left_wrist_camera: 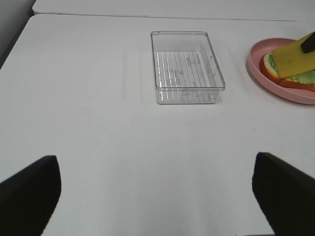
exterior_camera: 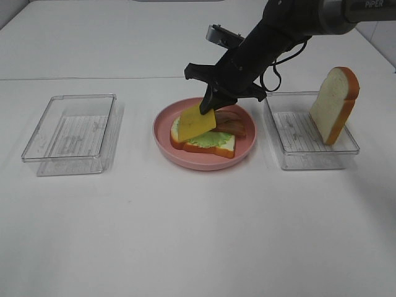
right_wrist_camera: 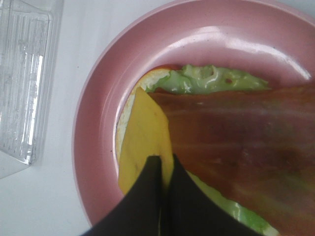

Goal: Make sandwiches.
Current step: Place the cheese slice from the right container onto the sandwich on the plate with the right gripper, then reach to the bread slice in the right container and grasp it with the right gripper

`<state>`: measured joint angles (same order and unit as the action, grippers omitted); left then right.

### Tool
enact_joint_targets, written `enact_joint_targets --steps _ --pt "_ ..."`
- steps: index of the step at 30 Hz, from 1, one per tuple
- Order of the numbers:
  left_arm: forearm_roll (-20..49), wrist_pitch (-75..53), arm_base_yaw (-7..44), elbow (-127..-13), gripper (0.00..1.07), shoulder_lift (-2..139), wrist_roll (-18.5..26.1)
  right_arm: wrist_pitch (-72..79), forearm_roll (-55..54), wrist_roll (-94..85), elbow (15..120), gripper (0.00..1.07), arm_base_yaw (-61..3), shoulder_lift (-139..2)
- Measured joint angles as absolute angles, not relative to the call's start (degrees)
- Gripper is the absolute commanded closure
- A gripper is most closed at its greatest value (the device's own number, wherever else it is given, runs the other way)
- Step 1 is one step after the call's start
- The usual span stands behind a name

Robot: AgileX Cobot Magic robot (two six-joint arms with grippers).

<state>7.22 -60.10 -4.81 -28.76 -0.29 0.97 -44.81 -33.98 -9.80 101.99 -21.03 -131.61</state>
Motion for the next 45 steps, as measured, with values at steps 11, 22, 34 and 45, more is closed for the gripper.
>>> enact_joint_targets --steps 11,22,34,45 --pt "7.2 -60.1 -4.8 -28.8 0.07 -0.3 1.0 -44.8 -33.3 -9.5 102.0 0.14 -21.0 -131.0" --pt "7.2 -60.1 -4.8 -28.8 0.07 -0.3 1.0 -44.9 -27.5 -9.5 102.0 0.09 -21.0 -122.6" --pt "7.2 -60.1 -4.8 -28.8 0.07 -0.3 1.0 -57.1 -5.2 3.2 109.9 0.09 -18.3 -116.5" --pt "7.2 -60.1 -4.8 -28.8 0.07 -0.3 1.0 -63.5 -1.7 5.4 112.0 0.09 -5.2 -116.8"
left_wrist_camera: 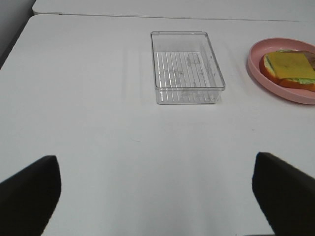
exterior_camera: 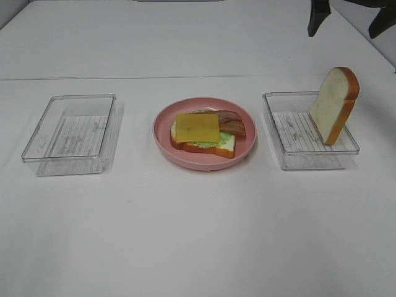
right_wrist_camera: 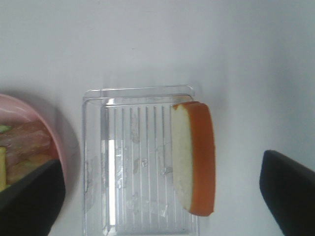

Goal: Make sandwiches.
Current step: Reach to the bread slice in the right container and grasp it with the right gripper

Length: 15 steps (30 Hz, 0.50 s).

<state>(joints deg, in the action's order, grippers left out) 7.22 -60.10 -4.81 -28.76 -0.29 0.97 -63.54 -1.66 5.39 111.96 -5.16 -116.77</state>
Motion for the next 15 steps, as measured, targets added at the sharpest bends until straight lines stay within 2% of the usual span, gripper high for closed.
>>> enact_joint_targets --steps 8,15 --pt "7.2 -60.1 -4.8 -28.8 0.07 -0.3 1.0 -63.4 -1.5 5.3 112.1 0.09 -1.1 -120.7" --pt "7.2 -60.1 -4.8 -28.8 0.07 -0.3 1.0 -63.9 -1.4 5.3 112.1 0.09 -0.6 -125.4"
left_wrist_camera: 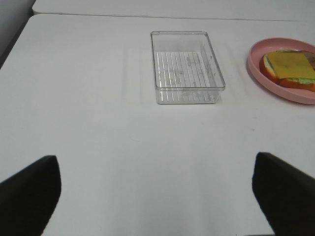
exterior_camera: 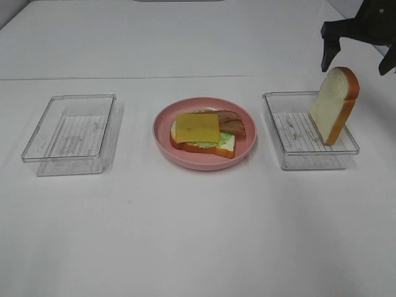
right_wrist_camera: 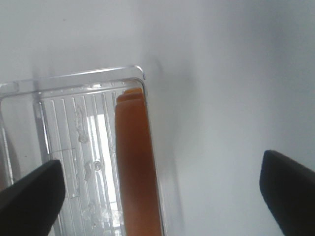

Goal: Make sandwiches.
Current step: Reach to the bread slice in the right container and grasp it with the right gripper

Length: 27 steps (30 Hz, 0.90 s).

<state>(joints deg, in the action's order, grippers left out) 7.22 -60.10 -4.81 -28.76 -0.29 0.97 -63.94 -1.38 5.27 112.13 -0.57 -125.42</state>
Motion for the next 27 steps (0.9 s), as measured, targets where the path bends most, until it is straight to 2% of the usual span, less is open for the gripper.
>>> enact_joint_targets --steps 6,11,13,14,16,17,18,19,20,21,27 --pt "7.2 -60.1 -4.8 -28.8 0.07 -0.3 1.0 -66.3 -2.6 5.2 112.1 0.12 -0.6 -129.5" --pt "7.2 -60.1 -4.8 -28.8 0.07 -0.3 1.0 -66.9 -3.0 5.2 112.1 0.23 -0.6 -130.2" --pt "7.2 -60.1 -4.8 -28.8 0.07 -0.3 1.0 -67.1 -3.0 5.2 112.1 0.37 -0.6 -130.2" --pt "7.2 -60.1 -4.8 -28.8 0.07 -0.3 1.0 -67.1 -3.0 5.2 112.1 0.37 -0.6 -130.2" --pt "7.2 -60.1 -4.8 -28.8 0.07 -0.3 1.0 -67.3 -3.4 5.2 112.1 0.61 -0.6 -130.2" --pt "7.2 -60.1 -4.8 -28.8 0.07 -0.3 1.0 -67.3 -3.4 5.2 112.1 0.61 -0.6 -130.2" --pt "7.2 -60.1 -4.8 -28.8 0.07 -0.3 1.0 -67.3 -3.6 5.2 112.1 0.82 -0.6 -130.2" --pt "7.2 -60.1 -4.8 -28.8 0.07 -0.3 1.0 -67.4 -3.6 5.2 112.1 0.95 -0.6 -130.2" --pt "7.2 -60.1 -4.8 -28.8 0.07 -0.3 1.0 -67.4 -3.6 5.2 112.1 0.95 -0.6 -130.2" --pt "7.2 -60.1 -4.8 -28.8 0.07 -0.3 1.0 -67.8 -4.2 5.2 112.1 1.07 -0.6 -130.2" --pt "7.2 -60.1 -4.8 -28.8 0.07 -0.3 1.0 -68.8 -5.6 5.3 112.1 1.07 -0.6 -129.8"
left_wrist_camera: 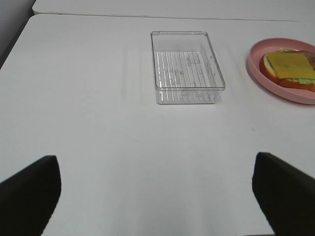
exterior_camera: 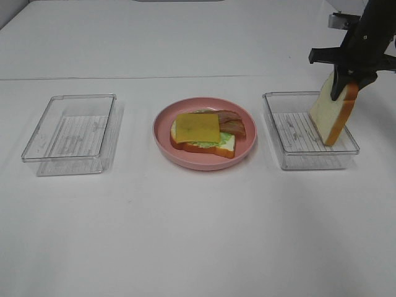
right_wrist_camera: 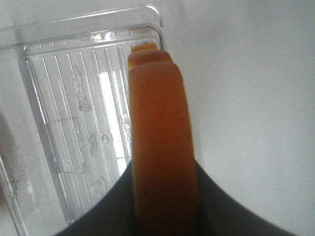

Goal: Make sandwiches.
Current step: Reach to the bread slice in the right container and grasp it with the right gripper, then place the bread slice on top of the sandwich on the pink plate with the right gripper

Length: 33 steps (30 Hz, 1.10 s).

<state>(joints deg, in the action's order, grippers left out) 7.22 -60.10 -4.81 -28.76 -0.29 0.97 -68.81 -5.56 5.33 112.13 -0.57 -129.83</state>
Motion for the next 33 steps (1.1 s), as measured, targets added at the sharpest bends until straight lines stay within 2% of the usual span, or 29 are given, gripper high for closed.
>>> enact_joint_targets --steps 13,15,18,19,22,24,26,33 --pt "7.2 -60.1 -4.8 -28.8 0.07 -0.3 1.0 -69.5 -10.6 6.2 111.8 1.07 -0.6 -117.7" --pt "7.2 -60.1 -4.8 -28.8 0.07 -0.3 1.0 -69.6 -19.2 2.8 111.8 1.07 -0.6 -114.5" --pt "7.2 -60.1 -4.8 -28.8 0.07 -0.3 1.0 -69.6 -22.6 1.4 111.7 1.07 -0.7 -114.1" --pt "7.2 -60.1 -4.8 -28.8 0.07 -0.3 1.0 -69.1 -28.6 -1.3 111.1 1.07 -1.5 -113.9" --pt "7.2 -60.1 -4.8 -28.8 0.07 -0.3 1.0 -66.5 -36.3 -5.4 108.9 1.07 -4.0 -113.8" --pt "7.2 -60.1 -4.8 -28.8 0.07 -0.3 1.0 -65.5 -37.4 -6.0 108.1 1.07 -4.9 -113.8" --pt "7.2 -60.1 -4.8 -28.8 0.07 -0.3 1.0 -59.9 -39.3 -7.0 103.2 1.07 -9.3 -114.1" --pt "7.2 -60.1 -4.8 -28.8 0.07 -0.3 1.0 -44.5 -42.9 -7.2 95.4 1.07 -14.0 -115.7"
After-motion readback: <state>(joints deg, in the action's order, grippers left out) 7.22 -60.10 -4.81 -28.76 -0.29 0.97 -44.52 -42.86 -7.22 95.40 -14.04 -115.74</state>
